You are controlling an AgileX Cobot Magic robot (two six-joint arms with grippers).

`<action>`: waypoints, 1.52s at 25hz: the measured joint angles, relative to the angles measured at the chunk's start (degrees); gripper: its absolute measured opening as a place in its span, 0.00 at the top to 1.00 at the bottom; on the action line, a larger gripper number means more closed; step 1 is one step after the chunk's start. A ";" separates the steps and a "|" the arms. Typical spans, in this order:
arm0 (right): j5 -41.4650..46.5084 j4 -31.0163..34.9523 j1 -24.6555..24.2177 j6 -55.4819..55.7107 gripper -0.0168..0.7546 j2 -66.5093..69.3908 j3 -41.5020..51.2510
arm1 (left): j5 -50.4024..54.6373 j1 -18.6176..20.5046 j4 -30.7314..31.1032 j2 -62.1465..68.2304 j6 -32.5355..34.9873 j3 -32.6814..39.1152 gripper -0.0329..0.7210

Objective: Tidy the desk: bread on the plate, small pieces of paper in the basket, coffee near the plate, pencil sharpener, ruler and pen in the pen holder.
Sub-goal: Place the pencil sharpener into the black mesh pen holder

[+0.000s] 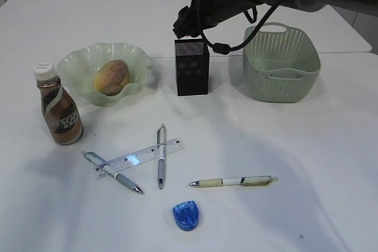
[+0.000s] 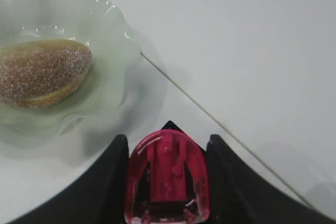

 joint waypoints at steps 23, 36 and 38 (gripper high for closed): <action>-1.52 0.17 -1.20 0.00 0.54 4.40 0.11 | 0.00 0.00 0.00 0.00 0.00 0.00 0.42; -2.79 1.37 -1.28 0.00 0.41 4.52 0.11 | 0.00 0.00 0.00 0.00 0.00 0.00 0.42; -2.79 1.37 -1.28 0.00 0.41 4.52 0.11 | 0.00 0.00 0.00 0.00 0.00 0.00 0.42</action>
